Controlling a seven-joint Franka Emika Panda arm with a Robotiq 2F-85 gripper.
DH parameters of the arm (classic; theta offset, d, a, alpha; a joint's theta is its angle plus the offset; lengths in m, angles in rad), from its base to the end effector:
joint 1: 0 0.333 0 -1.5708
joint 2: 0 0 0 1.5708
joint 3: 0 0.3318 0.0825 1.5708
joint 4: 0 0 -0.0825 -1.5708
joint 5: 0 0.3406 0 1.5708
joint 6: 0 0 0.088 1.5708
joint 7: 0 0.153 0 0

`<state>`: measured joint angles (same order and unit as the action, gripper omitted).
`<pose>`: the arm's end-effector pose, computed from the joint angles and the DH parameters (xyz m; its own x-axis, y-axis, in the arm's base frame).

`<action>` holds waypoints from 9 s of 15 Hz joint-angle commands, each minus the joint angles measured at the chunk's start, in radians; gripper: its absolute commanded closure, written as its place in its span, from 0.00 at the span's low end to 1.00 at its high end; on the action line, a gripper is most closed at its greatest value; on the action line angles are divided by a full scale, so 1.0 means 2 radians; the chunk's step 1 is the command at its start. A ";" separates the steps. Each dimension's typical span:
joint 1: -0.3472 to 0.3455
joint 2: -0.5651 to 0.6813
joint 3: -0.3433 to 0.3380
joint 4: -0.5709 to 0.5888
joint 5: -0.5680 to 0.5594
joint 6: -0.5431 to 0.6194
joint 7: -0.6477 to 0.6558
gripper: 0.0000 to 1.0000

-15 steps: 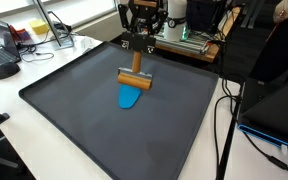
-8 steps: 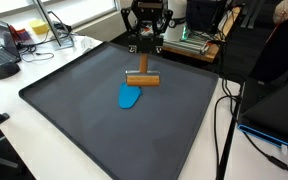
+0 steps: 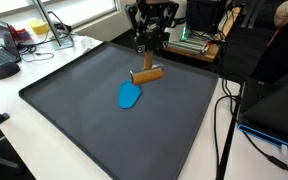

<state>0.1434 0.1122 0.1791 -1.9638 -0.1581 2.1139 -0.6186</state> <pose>0.5278 0.1598 0.4129 0.5260 0.8495 -0.0395 0.8468 -0.5189 0.1169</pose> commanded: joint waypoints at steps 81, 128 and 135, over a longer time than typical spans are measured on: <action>-0.091 -0.174 -0.077 -0.196 0.108 0.070 0.504 0.78; -0.034 0.103 -0.094 0.016 0.144 0.073 0.909 0.78; -0.019 0.127 -0.099 0.035 0.131 0.071 0.923 0.78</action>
<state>0.0803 0.3390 -0.0003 -1.9355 0.1415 2.2609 1.1829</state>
